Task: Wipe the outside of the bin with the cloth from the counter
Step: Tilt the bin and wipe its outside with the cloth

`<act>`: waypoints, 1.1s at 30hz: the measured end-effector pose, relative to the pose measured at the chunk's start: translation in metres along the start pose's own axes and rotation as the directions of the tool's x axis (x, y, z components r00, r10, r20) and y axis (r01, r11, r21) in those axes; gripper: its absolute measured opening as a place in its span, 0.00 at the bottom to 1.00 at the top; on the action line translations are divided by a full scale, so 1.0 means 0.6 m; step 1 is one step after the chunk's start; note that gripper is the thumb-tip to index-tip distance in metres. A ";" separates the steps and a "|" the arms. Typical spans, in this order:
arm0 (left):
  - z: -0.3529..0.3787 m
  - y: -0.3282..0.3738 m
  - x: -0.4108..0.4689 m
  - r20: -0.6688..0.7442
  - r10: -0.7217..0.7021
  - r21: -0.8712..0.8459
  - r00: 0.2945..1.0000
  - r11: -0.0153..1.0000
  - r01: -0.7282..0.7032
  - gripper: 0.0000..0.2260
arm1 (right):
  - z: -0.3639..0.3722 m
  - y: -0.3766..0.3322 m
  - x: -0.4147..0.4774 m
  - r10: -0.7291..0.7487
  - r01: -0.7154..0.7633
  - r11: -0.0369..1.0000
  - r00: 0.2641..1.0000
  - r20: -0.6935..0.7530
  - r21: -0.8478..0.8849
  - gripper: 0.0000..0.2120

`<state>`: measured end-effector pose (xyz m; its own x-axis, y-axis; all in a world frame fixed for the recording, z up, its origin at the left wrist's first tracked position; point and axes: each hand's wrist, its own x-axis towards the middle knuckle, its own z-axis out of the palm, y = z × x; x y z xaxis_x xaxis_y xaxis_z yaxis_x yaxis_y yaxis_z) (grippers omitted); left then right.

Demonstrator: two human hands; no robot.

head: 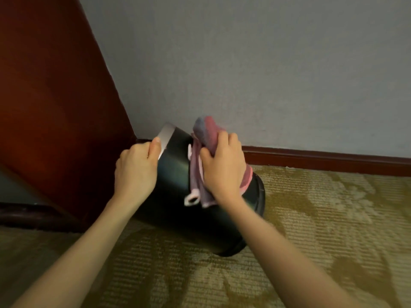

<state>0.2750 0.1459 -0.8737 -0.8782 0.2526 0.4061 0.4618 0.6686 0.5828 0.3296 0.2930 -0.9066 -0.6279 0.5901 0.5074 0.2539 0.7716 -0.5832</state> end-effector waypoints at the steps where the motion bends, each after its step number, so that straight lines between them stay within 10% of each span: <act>1: 0.000 -0.001 0.003 0.000 0.000 0.000 1.000 1.000 0.000 0.23 | -0.004 0.002 -0.026 -0.039 0.039 0.999 0.998 -0.050 0.000 0.17; 7: 0.008 0.030 -0.010 0.012 0.172 0.015 0.985 0.985 -0.172 0.23 | -0.030 0.038 -0.061 -0.049 0.061 0.996 0.985 -0.164 0.067 0.19; 19: -0.001 0.055 -0.051 0.076 0.242 0.034 0.967 0.969 -0.245 0.22 | -0.021 0.137 0.055 0.482 -0.496 0.868 0.848 0.222 0.010 0.14; 33: 0.017 0.041 0.009 0.006 0.095 0.095 0.995 0.991 -0.095 0.23 | -0.045 0.099 -0.101 0.172 -0.180 0.983 0.968 -0.185 -0.027 0.20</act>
<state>0.2802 0.1710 -0.8645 -0.8310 0.3196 0.4553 0.5297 0.7046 0.4722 0.4024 0.3098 -0.9551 -0.4282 0.7473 0.5081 0.3824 0.6593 -0.6474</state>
